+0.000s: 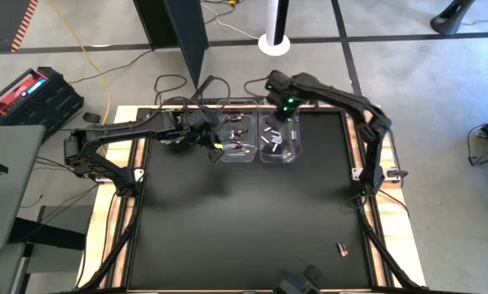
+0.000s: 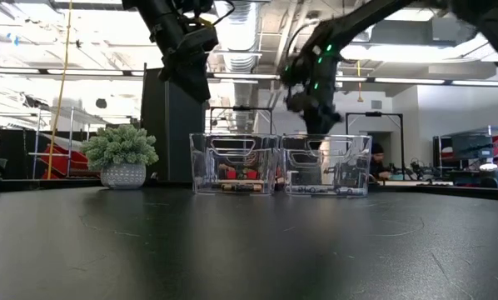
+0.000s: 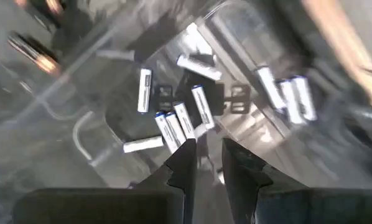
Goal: Sort batteries
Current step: Put the black battery into the left transparent bin
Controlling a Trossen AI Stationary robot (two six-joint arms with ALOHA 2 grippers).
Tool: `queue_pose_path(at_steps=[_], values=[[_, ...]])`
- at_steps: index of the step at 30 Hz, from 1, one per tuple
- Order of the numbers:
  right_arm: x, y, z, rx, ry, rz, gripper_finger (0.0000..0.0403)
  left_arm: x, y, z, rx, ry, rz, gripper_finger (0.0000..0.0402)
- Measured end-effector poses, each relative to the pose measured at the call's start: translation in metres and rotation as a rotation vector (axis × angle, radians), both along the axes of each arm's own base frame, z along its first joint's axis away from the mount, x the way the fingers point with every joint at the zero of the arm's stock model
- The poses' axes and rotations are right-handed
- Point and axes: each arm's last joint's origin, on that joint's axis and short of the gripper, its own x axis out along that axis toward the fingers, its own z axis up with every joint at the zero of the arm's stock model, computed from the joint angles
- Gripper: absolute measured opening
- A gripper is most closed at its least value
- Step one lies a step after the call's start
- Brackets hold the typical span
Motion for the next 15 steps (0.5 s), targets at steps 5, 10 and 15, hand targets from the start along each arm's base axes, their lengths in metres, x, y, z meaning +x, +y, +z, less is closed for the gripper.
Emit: queue_pose_path(at_steps=[5,10,15], values=[[-0.019,0.023,0.044,-0.042,-0.111,-0.125,0.0093,-0.002,-0.001,-0.001,0.000,0.026,-0.010,0.0120],[-0.042,0.063,0.062,-0.059,-0.140,-0.265,0.0093,-0.003,-0.001,-0.003,0.009,0.059,-0.036,0.0120],[-0.066,0.114,0.062,-0.072,-0.116,-0.446,0.0093,-0.004,-0.002,-0.003,0.010,0.077,-0.045,0.0120]])
